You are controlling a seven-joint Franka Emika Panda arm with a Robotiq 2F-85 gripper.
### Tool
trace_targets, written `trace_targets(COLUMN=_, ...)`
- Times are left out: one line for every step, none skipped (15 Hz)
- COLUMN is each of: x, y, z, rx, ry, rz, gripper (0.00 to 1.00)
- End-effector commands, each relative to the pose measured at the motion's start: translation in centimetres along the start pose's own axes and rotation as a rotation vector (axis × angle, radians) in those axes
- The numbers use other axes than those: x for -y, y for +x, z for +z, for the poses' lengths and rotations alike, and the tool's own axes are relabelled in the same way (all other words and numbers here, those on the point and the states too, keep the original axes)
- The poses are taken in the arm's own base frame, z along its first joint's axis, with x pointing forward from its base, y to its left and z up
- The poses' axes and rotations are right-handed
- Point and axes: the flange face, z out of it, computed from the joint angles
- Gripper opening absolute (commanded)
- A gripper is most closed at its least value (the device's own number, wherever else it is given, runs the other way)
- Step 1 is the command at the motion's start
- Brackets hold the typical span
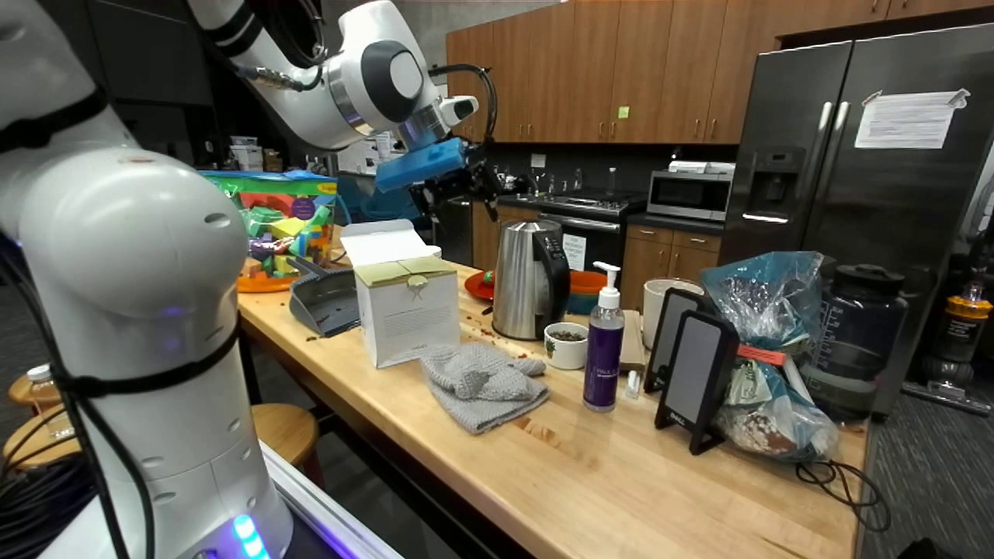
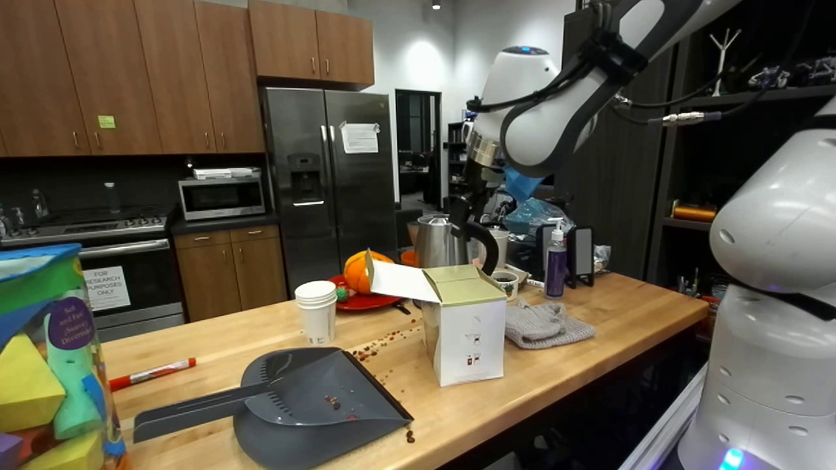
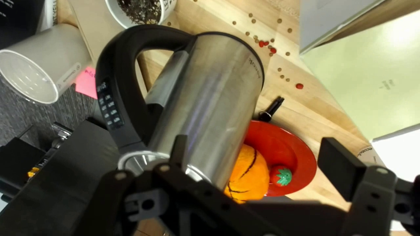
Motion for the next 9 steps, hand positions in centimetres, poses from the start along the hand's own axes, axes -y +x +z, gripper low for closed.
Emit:
trace_targets(x=2.7, y=0.3, z=-2.3, rx=0.008, ry=-0.027, rz=-0.052, gripper=1.0)
trace_targets(x=3.7, y=0.3, z=-2.7, rx=0.009, ry=-0.028, rz=-0.066, gripper=1.0)
trace_targets(x=4.8, y=0.4, z=-3.1, rx=0.011, ry=-0.031, rz=-0.086, gripper=1.0)
trace_targets(x=5.7, y=0.5, z=-3.6, rx=0.01, ry=-0.032, rz=-0.1, gripper=1.0)
trace_targets(x=6.9, y=0.4, z=-4.2, rx=0.011, ry=-0.036, rz=-0.118, gripper=1.0)
trace_targets(x=7.9, y=0.4, z=-4.6, rx=0.009, ry=-0.038, rz=-0.13, gripper=1.0)
trace_targets(x=9.1, y=0.4, z=-5.1, rx=0.004, ry=-0.045, rz=-0.148, gripper=1.0)
trace_targets(x=10.2, y=0.4, z=-5.6, rx=-0.004, ry=-0.047, rz=-0.159, gripper=1.0)
trace_targets(x=11.5, y=0.4, z=-5.9, rx=-0.012, ry=-0.051, rz=-0.178, gripper=1.0)
